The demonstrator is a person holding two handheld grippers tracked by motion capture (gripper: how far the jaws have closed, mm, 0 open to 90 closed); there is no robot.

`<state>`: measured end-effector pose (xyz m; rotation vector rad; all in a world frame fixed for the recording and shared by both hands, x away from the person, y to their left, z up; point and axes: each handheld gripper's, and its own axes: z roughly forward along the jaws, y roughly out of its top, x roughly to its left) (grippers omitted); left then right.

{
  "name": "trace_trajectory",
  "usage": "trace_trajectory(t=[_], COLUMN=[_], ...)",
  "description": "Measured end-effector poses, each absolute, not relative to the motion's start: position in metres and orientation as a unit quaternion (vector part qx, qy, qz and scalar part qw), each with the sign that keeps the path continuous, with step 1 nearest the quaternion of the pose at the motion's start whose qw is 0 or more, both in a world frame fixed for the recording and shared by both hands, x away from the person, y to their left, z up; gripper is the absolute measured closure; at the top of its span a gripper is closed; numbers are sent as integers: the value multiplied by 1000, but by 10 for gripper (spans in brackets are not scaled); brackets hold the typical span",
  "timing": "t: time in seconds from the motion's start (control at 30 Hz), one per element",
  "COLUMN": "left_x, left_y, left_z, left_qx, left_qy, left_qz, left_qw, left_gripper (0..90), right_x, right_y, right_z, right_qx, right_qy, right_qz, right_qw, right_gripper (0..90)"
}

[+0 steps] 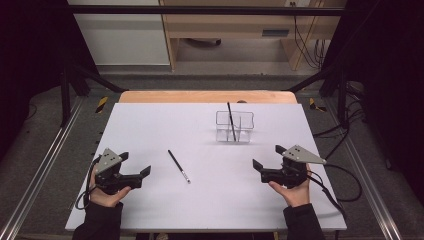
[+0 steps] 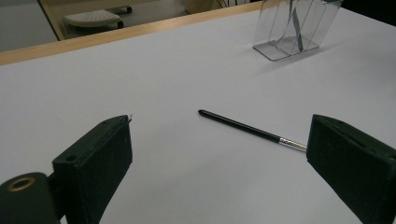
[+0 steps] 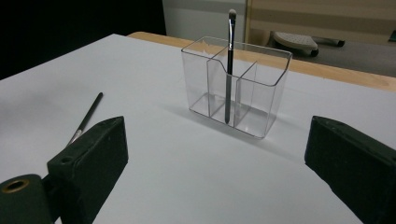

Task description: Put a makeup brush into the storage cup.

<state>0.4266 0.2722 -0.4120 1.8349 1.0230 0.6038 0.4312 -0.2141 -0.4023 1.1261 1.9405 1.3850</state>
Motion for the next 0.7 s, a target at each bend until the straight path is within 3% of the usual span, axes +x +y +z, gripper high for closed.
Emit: trace_trajectory(t=[0.7], left_x=[427], left_y=[262], left_z=[-408], left_qx=[733], left_qy=[429], left_qz=[253], left_qw=[464], left_gripper=[63], right_x=[425], right_y=[-221], right_z=[-406], right_qx=[422], right_qy=[712], right_qz=[500], right_qw=[255], right_gripper=[63])
